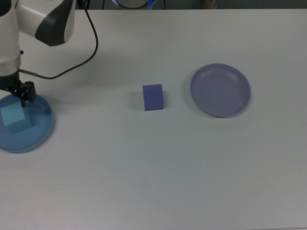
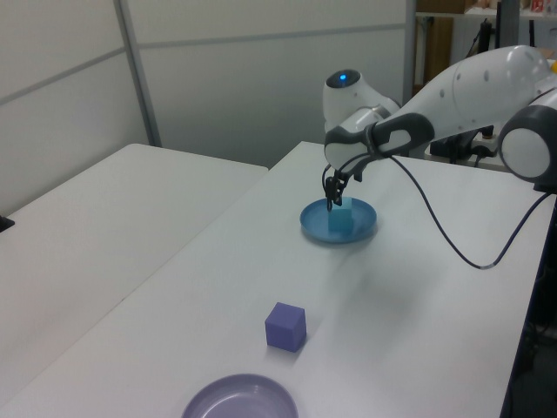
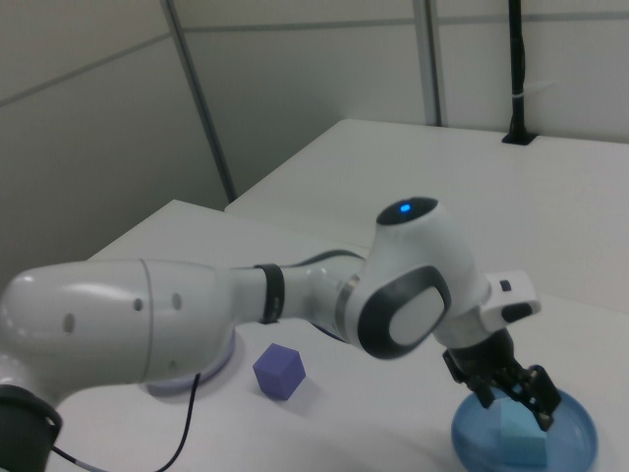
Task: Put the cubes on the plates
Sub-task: 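Lift the gripper and move it over the purple cube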
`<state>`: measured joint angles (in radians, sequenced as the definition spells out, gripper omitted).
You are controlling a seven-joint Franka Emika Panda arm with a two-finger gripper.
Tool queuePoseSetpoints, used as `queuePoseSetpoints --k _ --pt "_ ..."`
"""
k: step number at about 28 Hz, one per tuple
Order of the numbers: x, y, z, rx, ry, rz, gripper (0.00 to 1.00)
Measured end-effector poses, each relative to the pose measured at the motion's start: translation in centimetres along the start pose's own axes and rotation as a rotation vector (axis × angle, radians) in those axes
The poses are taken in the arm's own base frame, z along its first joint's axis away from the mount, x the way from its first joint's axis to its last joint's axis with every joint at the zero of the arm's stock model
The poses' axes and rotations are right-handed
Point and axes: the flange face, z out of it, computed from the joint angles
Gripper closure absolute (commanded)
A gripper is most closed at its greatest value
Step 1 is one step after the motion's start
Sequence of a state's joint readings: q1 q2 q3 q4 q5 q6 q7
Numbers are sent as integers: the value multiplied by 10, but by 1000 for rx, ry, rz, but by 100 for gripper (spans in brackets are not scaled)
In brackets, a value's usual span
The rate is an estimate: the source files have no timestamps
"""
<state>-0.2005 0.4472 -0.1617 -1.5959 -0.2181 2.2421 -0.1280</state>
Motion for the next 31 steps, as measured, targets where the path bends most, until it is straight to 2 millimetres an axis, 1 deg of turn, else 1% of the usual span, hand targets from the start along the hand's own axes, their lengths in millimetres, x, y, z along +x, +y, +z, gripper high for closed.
queuePoseSetpoints --k 3,5,6,7,9,10,11,14,15,17,20,21,23,27,31 --pt "-8 -7 -22 45 -66 19 0" --pt "-14 -20 -39 110 -114 46 0" --pt "-17 -31 -51 153 -144 63 0" --pt "-19 -40 -59 176 -164 72 0" --pt "-24 -60 -71 210 -215 90 0" --pt "-28 -76 -78 223 -253 94 0" --pt "-29 -86 -82 228 -269 90 0" --pt "-34 -122 -88 236 -315 57 0" --pt "-37 -140 -87 235 -330 35 0" --pt "-43 -165 -85 235 -343 -2 0" --pt "-54 -204 -81 237 -327 -61 0" --pt "-61 -222 -80 238 -313 -88 0" --pt "-70 -245 -82 239 -295 -125 0" --pt "-84 -280 -92 241 -270 -180 0" --pt "-87 -296 -104 247 -249 -209 0"
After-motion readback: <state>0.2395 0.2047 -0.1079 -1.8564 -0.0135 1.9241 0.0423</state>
